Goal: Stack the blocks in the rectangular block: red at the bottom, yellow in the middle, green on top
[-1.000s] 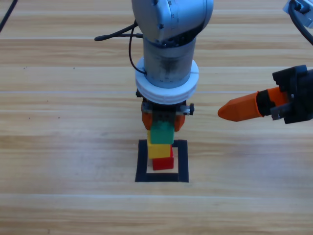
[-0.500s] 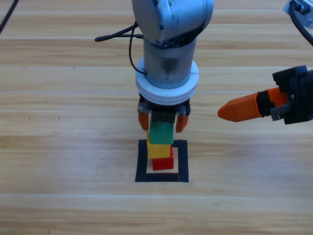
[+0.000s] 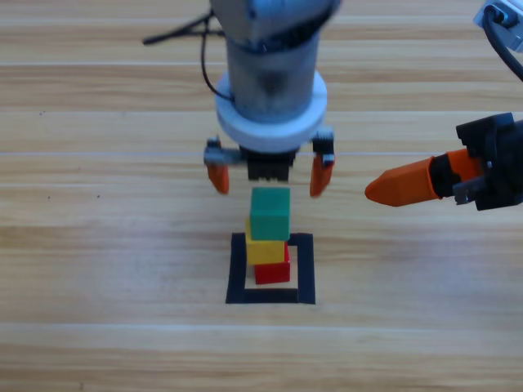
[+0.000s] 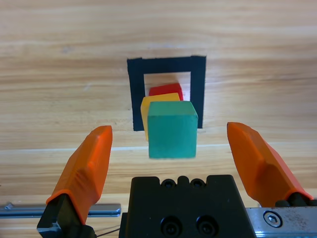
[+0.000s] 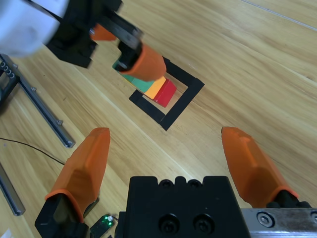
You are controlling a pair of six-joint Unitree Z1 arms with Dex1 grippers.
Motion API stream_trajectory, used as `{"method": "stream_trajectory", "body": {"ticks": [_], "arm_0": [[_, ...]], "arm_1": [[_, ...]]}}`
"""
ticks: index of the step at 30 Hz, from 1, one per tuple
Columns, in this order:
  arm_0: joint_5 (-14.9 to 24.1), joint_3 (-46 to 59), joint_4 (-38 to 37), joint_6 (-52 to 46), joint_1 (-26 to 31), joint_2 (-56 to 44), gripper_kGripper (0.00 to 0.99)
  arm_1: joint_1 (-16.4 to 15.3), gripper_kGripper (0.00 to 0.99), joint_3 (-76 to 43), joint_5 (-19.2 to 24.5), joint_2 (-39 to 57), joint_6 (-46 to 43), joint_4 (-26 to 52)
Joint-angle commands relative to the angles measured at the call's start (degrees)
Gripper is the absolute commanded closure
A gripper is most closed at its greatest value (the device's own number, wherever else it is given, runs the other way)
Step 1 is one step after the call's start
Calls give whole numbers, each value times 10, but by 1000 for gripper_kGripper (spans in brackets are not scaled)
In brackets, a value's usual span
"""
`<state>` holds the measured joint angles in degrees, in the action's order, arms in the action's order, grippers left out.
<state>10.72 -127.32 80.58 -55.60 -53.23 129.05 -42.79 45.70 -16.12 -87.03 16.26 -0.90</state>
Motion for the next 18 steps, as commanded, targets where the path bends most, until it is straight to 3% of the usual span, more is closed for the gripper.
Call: {"method": "stream_trajectory", "body": {"ticks": [1,10,12,15,18], "arm_0": [[62,15,3,-28,-37,-136,0],[215,205,-50,-56,-180,-285,0],[240,305,-121,-35,-203,-339,0],[240,477,-263,29,-206,-423,0],[240,588,-336,51,-206,-481,0]], "arm_1": [[15,0,-12,-12,12,-1,8],[23,0,-10,-25,1,-2,25],[31,0,-10,-32,12,-3,24],[46,0,-13,-34,41,-9,10],[55,0,-9,-34,59,-17,-2]]}}
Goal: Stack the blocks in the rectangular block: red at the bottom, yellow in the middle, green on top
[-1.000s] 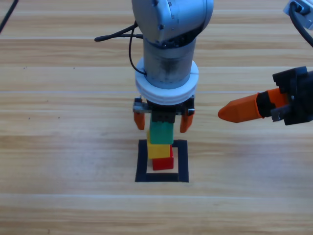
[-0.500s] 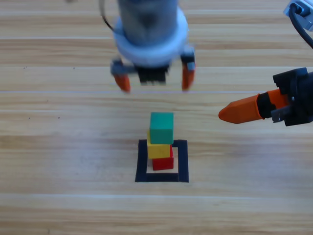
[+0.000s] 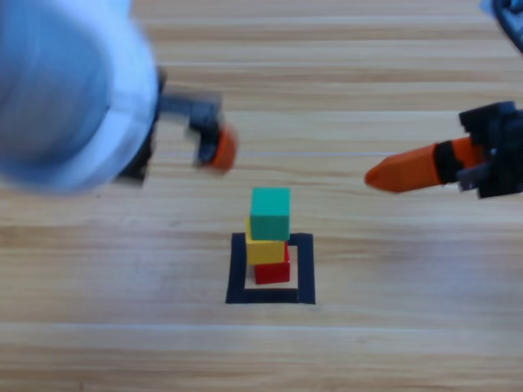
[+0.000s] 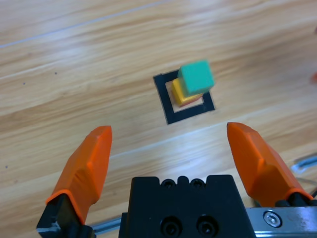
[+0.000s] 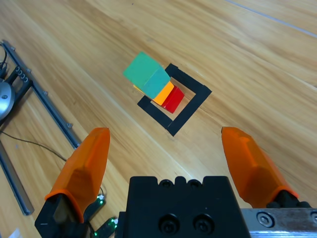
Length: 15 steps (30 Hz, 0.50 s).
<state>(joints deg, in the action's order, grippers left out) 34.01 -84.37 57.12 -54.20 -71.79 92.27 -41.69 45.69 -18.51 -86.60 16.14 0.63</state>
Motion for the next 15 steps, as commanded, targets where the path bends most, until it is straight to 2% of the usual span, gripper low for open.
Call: {"method": "stream_trajectory", "body": {"ticks": [1,4,15], "arm_0": [[7,185,-121,45,-20,-128,0],[7,256,-179,74,-20,-165,0],[3,297,-205,78,-20,-180,0]], "arm_1": [[46,0,-6,-10,57,-18,-19],[46,0,7,-10,50,-22,-30],[46,0,15,-8,41,-23,-34]]}}
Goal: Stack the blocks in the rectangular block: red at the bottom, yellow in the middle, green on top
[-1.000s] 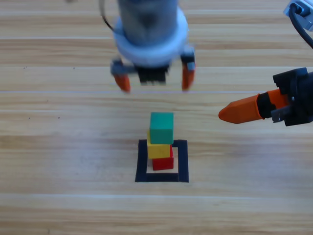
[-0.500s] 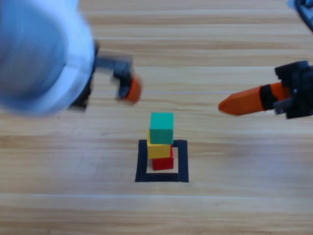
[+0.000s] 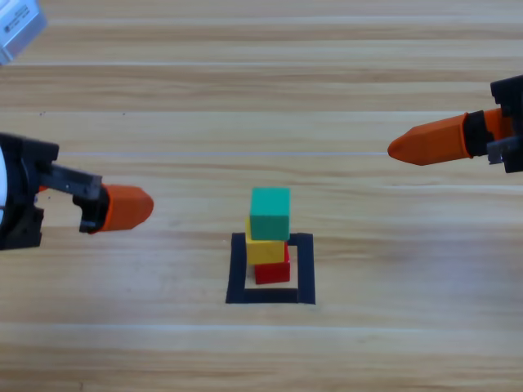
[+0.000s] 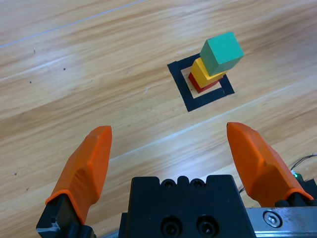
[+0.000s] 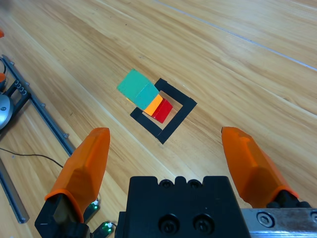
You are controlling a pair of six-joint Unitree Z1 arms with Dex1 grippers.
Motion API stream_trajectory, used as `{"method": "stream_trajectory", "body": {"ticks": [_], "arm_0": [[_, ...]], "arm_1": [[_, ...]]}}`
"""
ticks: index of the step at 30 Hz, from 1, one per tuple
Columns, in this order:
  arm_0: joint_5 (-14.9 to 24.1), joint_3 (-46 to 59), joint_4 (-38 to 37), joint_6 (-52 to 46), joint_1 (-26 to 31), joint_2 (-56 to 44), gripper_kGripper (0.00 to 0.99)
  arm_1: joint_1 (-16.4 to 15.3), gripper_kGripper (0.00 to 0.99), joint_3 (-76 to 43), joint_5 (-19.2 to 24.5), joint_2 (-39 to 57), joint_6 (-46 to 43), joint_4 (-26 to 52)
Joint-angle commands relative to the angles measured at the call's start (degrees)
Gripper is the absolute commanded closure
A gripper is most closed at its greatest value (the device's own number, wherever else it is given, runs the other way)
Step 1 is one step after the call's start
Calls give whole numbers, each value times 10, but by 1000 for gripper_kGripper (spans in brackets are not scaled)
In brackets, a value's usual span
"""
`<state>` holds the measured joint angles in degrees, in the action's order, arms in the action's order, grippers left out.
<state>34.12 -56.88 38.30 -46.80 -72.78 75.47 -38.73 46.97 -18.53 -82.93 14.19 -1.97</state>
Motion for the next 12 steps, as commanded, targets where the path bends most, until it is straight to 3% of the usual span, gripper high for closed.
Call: {"method": "stream_trajectory", "body": {"ticks": [1,12], "arm_0": [[1,27,-19,4,-10,-12,0],[-5,48,-35,2,-10,-16,0]], "arm_1": [[16,0,2,-8,1,-4,-8],[16,0,5,-8,3,-2,-18]]}}
